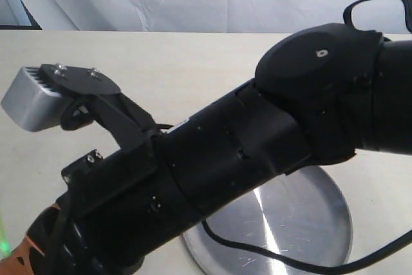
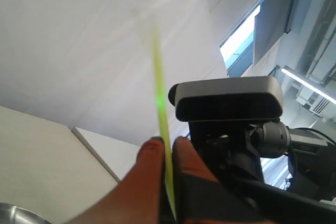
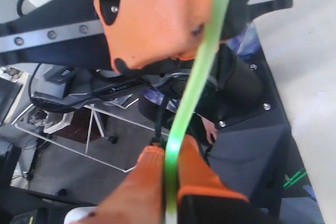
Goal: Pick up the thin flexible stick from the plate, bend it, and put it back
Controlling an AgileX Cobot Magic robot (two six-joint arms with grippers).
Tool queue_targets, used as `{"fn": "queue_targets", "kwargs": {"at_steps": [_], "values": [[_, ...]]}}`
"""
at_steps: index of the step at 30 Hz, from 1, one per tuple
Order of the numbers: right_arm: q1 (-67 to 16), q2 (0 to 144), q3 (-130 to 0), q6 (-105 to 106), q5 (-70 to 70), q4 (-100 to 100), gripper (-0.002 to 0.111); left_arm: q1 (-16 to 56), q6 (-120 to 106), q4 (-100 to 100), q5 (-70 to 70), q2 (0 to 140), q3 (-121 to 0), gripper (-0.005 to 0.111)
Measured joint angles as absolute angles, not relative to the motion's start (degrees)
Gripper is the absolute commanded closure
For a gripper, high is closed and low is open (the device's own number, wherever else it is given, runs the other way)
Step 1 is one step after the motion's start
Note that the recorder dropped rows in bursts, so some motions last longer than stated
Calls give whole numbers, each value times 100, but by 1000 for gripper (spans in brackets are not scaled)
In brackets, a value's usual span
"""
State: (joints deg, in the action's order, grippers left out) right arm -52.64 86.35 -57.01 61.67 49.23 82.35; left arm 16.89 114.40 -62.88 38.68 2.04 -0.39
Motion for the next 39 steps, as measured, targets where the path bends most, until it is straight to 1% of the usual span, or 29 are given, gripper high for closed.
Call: {"fn": "queue_targets", "kwargs": {"at_steps": [10, 18, 20, 22, 27, 29, 30, 32, 36, 39], "values": [[-5264, 8635, -5725, 6155, 5030, 8193, 109, 1689, 11405, -6489, 3886, 204, -49, 106], [-5264, 8635, -5740, 6155, 4800, 8052, 109, 1689, 11383, -6145, 3863, 204, -49, 106], [-5264, 8635, -5752, 6155, 4763, 8026, 109, 1689, 11373, -6099, 3875, 204, -49, 102], [-5264, 8624, -5752, 6155, 4723, 7979, 109, 1689, 11373, -6059, 3902, 204, -49, 95], [-5264, 8624, -5775, 6167, 4659, 7971, 109, 1689, 11363, -6047, 3946, 204, -38, 71], [-5264, 8624, -5775, 6167, 4659, 7971, 109, 1689, 11363, -6058, 3946, 204, -29, 70], [-5275, 8624, -5775, 6167, 4659, 7971, 109, 1689, 11363, -6086, 3946, 204, -29, 71], [-5275, 8624, -5775, 6179, 4659, 7971, 109, 1689, 11363, -6122, 3946, 204, -29, 79], [-5275, 8624, -5775, 6179, 4659, 7971, 109, 1689, 11363, -6134, 3982, 204, -25, 106], [-5275, 8624, -5775, 6179, 4618, 7968, 109, 1689, 11363, -6099, 4067, 204, -25, 107]]}}
